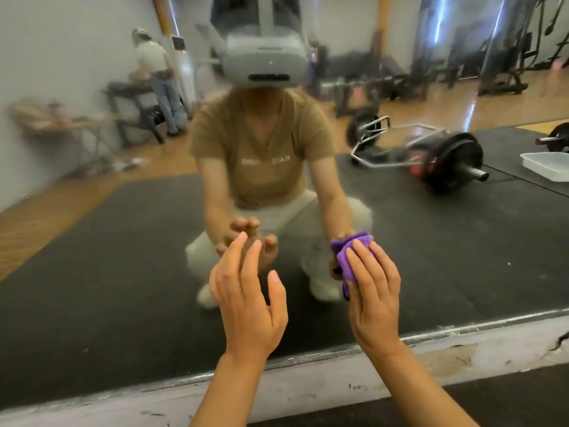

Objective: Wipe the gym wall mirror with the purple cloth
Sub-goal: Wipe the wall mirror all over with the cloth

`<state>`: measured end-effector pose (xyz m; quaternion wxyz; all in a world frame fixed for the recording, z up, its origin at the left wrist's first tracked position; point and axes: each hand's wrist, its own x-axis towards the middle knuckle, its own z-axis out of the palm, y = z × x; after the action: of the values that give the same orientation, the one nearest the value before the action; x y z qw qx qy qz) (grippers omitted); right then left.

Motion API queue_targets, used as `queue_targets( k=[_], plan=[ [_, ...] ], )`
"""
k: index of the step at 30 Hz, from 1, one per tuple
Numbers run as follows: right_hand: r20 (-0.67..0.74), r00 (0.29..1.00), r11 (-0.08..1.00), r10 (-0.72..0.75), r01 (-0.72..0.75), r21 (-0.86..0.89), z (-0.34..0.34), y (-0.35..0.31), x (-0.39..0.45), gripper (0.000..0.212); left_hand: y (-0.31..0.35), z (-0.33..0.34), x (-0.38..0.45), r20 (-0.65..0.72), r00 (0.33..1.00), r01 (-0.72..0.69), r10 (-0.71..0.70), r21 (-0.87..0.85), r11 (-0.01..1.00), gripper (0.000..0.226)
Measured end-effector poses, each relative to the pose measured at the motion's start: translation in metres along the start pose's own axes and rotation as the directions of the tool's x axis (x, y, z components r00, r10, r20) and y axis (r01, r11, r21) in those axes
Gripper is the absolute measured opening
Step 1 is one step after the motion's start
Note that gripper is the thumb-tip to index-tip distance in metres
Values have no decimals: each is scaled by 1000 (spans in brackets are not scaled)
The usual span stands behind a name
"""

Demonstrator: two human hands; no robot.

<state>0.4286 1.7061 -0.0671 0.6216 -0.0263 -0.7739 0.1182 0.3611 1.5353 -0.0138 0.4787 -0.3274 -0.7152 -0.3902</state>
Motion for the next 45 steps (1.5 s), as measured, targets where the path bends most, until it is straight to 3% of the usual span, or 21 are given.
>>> queue_targets(
  k=[4,10,20,24,33,45],
  plan=[
    [162,987,999,19,-13,-39,-31,-11,19,37,15,-17,22,126,992,-11,14,-21,1000,45],
    [423,906,990,25,37,-138,-86,-22,79,41,42,-59,73,317,948,-15,25,-33,999,34],
    [587,806,988,-79,139,-59,-176,-66,271,37,121,-124,225,477,878,-65,37,41,997,34],
    [654,746,979,-122,200,-45,-222,-64,341,47,161,-136,292,536,843,-86,44,53,995,36],
    [670,733,980,-116,195,-43,-277,-49,475,50,236,-127,431,494,860,-172,126,48,984,33],
    [570,796,944,-203,314,-101,-305,-49,559,52,265,-122,494,394,882,-280,258,0,960,34]
  ],
)
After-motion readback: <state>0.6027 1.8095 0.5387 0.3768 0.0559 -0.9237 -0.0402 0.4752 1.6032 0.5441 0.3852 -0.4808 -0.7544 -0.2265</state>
